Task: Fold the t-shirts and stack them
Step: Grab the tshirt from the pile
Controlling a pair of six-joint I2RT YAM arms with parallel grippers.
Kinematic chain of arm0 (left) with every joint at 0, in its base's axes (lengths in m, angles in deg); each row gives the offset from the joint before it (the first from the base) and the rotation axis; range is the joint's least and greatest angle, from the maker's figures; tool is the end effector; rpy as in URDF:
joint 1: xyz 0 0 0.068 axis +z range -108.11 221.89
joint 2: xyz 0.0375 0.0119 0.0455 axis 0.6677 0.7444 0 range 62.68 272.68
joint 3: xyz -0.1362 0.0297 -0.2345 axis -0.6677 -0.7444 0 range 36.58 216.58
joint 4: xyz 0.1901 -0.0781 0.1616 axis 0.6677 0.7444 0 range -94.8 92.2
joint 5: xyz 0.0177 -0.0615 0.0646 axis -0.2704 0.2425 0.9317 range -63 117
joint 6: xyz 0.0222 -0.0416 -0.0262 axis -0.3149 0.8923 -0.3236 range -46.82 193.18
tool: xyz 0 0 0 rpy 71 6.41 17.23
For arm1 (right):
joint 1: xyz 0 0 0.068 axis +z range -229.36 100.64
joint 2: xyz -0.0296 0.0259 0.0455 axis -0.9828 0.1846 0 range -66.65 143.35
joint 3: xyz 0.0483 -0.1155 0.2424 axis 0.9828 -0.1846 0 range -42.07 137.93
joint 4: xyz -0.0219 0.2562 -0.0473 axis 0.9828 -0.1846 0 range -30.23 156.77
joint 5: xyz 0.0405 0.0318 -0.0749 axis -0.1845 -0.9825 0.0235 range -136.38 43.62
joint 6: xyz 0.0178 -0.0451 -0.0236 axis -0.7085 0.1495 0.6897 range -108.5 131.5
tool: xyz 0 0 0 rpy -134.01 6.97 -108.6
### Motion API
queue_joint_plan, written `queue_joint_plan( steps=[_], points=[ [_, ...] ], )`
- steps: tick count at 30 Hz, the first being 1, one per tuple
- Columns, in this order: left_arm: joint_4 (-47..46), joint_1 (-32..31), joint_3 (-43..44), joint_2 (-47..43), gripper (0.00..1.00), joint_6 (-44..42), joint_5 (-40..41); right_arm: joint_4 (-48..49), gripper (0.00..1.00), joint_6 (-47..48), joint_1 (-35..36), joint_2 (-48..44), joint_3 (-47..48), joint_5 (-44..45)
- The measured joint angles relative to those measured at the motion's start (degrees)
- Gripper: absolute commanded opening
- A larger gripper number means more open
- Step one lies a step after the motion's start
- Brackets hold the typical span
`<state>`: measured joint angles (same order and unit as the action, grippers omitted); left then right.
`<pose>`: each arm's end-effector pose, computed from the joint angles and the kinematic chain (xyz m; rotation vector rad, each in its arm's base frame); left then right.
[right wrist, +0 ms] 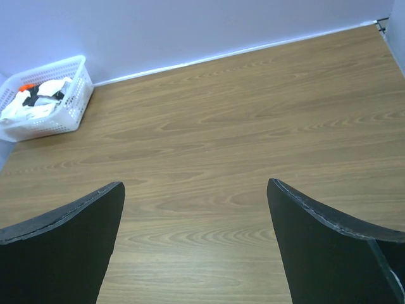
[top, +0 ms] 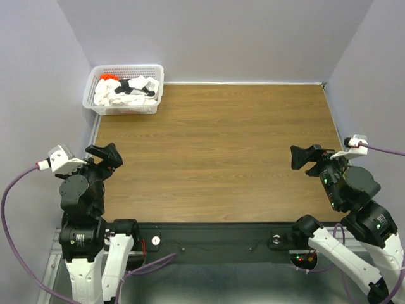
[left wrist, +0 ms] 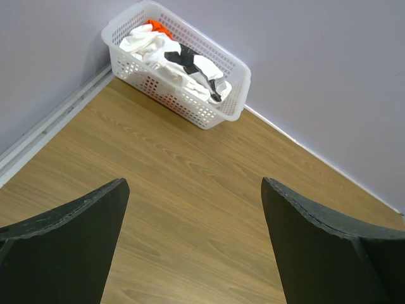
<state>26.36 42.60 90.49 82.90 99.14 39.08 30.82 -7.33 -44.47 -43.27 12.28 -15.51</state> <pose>0.0515 0.0080 0.3954 -0.5145 1.4415 -0.1904 0.0605 0.0198 0.3868 0.1777 1.6425 0.2689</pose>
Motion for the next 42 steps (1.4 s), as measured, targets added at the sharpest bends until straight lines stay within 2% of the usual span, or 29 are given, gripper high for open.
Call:
queue_joint_plan(
  steps=[3, 8, 16, 19, 24, 33, 38, 42],
  points=[
    [0.00, 0.00, -0.11, 1.44, 0.96, 1.49, 0.33, 0.17, 1.00, -0.02, 0.00, 0.11, -0.22, 0.46],
    [-2.08, 0.00, -0.70, 10.71, 0.96, 5.25, -0.02, 0.31, 1.00, -0.20, 0.00, 2.56, -1.01, 0.15],
    [-10.93, 0.00, 2.25, 39.26, 0.94, 8.87, 0.17, 0.57, 1.00, -0.70, 0.00, 9.14, -3.04, -2.62],
    [-14.23, 0.31, 7.41, 52.24, 0.89, 9.42, 0.72, 0.63, 1.00, -1.44, 0.00, 10.88, -3.69, -4.55],
    [-17.57, 2.64, 16.61, 65.26, 0.83, 11.15, 0.85, 0.83, 1.00, -2.19, 0.00, 12.83, -3.80, -6.19],
    [-18.93, 6.43, 40.09, 88.46, 0.73, 13.75, 0.76, 0.94, 1.00, -2.32, 0.00, 14.99, -3.78, -3.41],
    [-16.76, 6.54, 46.31, 95.45, 0.73, 14.53, 0.76, 1.20, 1.00, -2.62, 0.00, 14.58, -3.78, 0.55],
    [-15.26, 6.54, 46.75, 96.72, 0.70, 14.91, 1.27, 1.62, 1.00, -3.10, 0.00, 14.60, -3.78, 2.43]
  ],
)
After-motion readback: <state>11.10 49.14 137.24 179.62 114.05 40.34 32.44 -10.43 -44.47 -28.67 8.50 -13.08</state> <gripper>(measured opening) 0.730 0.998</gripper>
